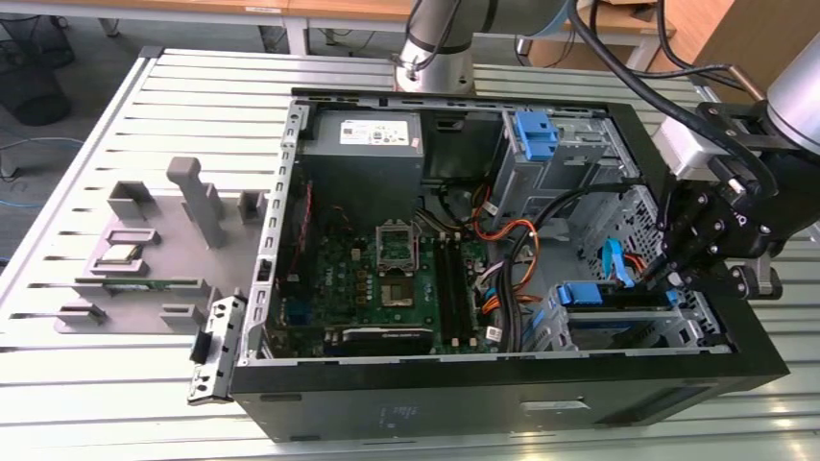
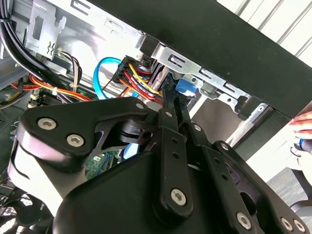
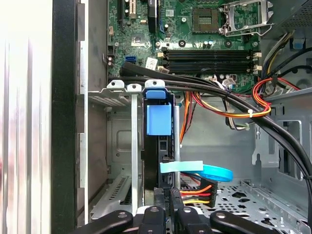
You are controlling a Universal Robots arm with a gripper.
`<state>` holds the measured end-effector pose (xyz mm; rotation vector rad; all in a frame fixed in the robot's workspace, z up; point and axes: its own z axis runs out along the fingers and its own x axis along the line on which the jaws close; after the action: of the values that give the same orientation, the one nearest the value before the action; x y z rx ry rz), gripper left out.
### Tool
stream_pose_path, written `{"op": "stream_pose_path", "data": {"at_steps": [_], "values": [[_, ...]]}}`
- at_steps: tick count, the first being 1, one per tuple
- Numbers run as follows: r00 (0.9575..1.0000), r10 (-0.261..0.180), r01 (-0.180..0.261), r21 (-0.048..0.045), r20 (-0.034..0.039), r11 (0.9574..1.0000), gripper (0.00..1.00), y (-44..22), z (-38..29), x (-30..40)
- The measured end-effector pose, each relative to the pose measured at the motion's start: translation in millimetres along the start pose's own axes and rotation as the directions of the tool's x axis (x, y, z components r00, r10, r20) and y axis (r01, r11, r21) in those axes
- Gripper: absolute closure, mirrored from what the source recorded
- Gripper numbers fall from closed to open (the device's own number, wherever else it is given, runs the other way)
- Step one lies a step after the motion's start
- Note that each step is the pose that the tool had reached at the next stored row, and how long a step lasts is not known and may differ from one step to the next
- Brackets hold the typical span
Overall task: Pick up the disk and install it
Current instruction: 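Insert the second disk wire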
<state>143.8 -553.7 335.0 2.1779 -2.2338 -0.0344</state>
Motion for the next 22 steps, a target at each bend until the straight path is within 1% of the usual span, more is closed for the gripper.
{"op": "stream_pose_path", "data": {"at_steps": [5,9,10,13,17,22], "values": [[1.0000,0.000,0.000,0.0001,0.0002,1.0000,0.84,0.0,-0.6,0.0],[1.0000,0.000,0.000,0.0009,0.0004,1.0000,0.84,0.2,-5.4,0.0],[1.0000,0.000,0.000,0.0014,0.0009,1.0000,0.84,0.5,-5.3,0.0],[1.0000,0.000,0.000,0.0075,0.0009,1.0000,0.84,4.9,-4.7,0.1],[1.0000,-0.001,0.001,0.0102,0.0018,0.9999,0.84,5.5,-3.7,0.1],[1.0000,-0.003,0.003,0.0135,0.0059,0.9999,0.84,8.1,-2.1,0.3]]}}
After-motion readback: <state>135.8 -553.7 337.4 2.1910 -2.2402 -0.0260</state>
